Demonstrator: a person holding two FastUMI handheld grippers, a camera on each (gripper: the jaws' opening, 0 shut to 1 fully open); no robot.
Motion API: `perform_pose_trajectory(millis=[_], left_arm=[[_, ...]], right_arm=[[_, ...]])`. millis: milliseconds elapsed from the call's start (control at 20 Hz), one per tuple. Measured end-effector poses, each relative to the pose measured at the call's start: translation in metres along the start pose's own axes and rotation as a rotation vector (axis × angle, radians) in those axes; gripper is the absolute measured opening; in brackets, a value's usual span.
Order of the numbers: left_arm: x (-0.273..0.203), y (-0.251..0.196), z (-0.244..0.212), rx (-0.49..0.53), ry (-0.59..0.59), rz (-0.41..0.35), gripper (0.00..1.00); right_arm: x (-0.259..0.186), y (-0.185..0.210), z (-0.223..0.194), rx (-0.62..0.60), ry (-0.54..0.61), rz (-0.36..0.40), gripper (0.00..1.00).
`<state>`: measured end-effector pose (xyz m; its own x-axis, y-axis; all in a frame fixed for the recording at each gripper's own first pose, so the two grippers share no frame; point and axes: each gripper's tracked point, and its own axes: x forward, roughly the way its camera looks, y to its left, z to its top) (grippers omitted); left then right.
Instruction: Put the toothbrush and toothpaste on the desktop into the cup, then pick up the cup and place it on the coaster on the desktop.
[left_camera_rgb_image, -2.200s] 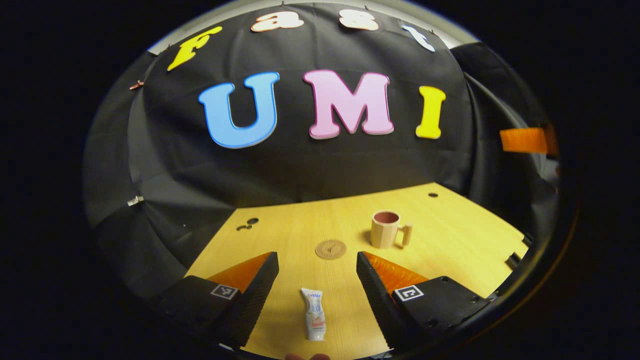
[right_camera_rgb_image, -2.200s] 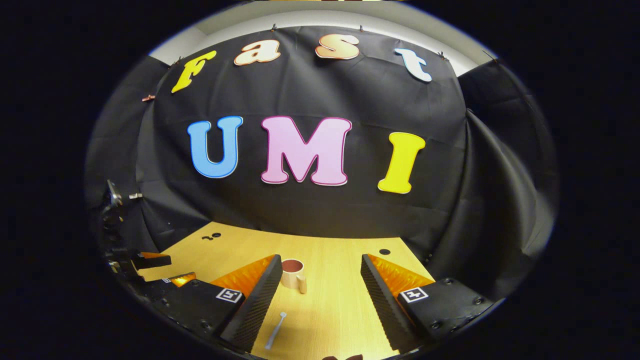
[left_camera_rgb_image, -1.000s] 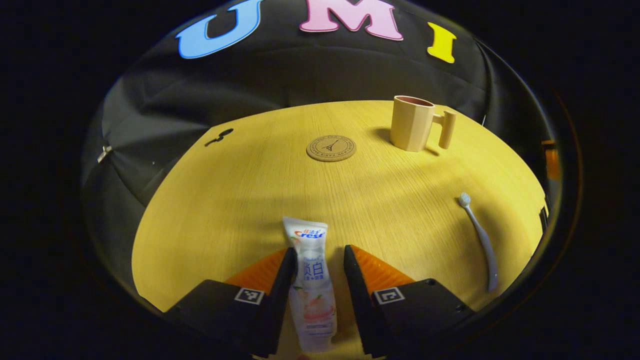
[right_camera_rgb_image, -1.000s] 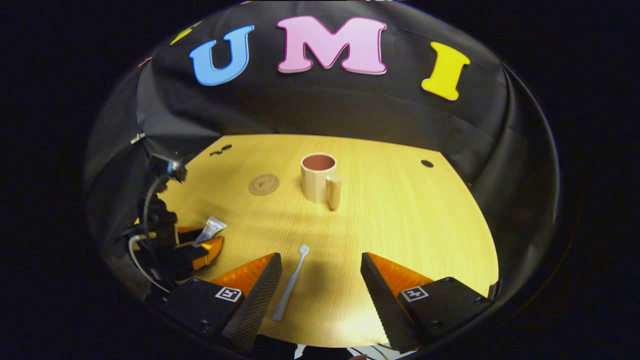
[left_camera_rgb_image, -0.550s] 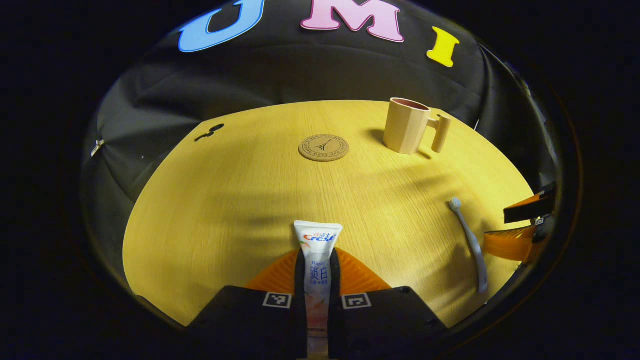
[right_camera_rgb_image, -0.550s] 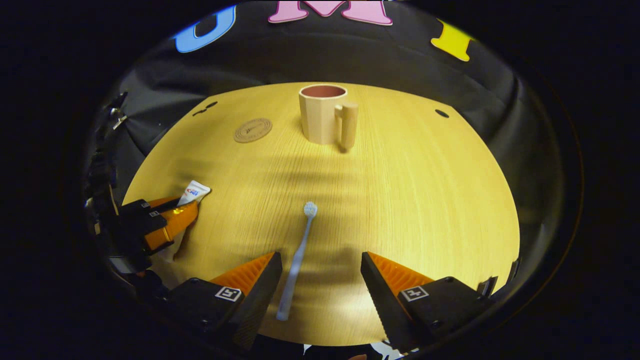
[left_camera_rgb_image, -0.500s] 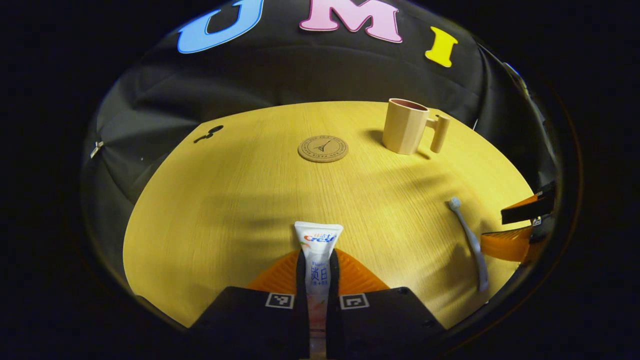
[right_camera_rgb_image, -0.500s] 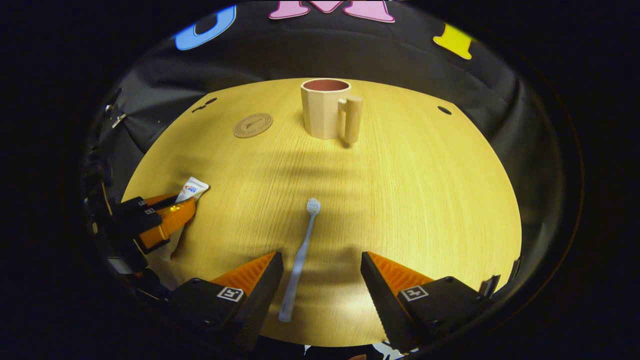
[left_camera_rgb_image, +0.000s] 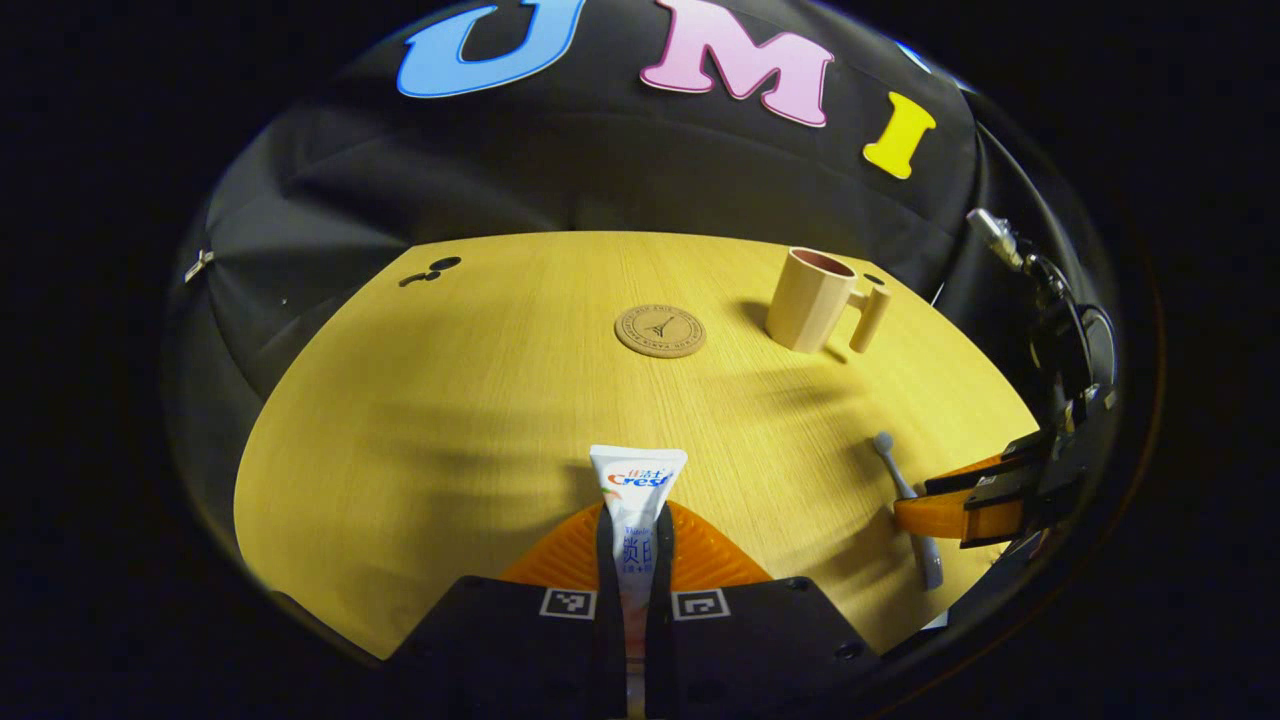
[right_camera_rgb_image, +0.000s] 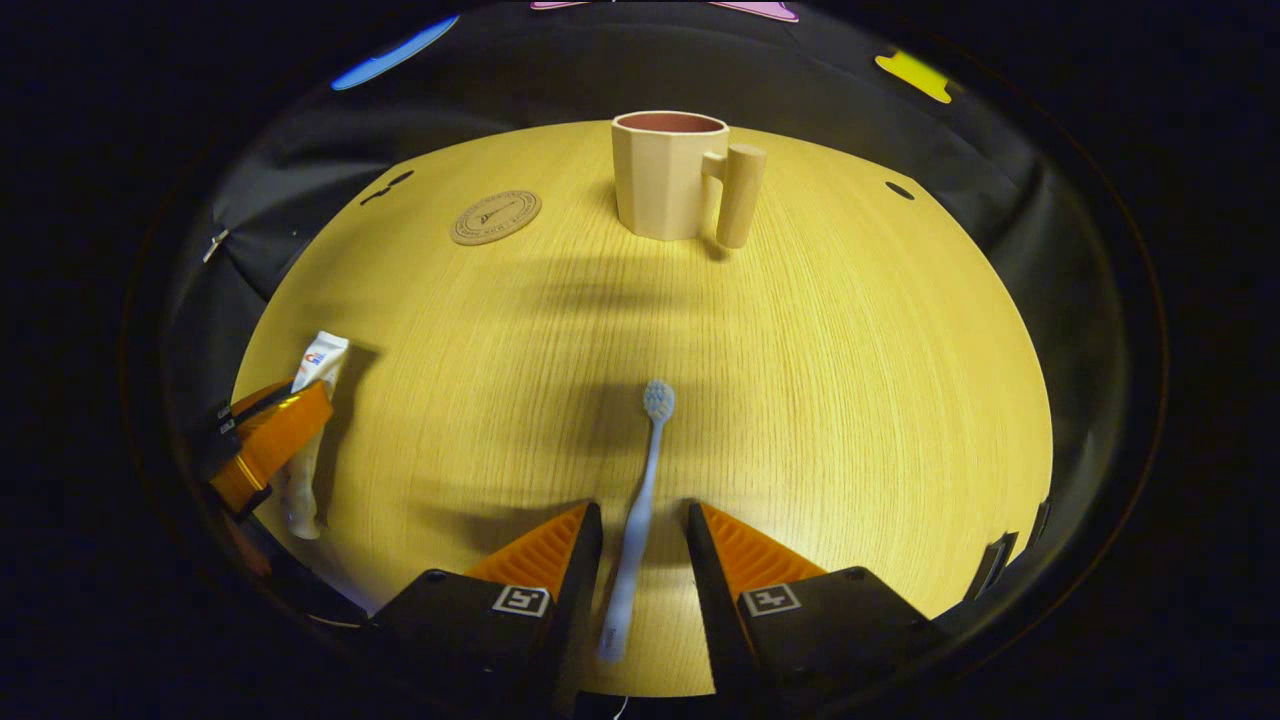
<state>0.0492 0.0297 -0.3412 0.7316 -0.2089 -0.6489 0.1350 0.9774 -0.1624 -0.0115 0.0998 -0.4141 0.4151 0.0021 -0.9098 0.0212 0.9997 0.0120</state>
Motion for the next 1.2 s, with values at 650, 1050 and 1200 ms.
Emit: perform_pose_trajectory(millis=[650,1050,1200], left_arm=[[-0.016,0.001,0.026,-0.041,-0.054,-0.08,0.13],[-0.042,-0.054,0.133,-0.114,-0.284,-0.153,0.13],[-0.042,-0.097,0.206,-0.182,-0.446,-0.216,0.12]], right_arm=[[-0.016,0.022,0.021,0.01,-0.155,0.139,0.05],[-0.13,-0.002,0.124,0.037,-0.572,0.296,0.05],[-0.16,-0.021,0.157,0.076,-0.665,0.352,0.05]])
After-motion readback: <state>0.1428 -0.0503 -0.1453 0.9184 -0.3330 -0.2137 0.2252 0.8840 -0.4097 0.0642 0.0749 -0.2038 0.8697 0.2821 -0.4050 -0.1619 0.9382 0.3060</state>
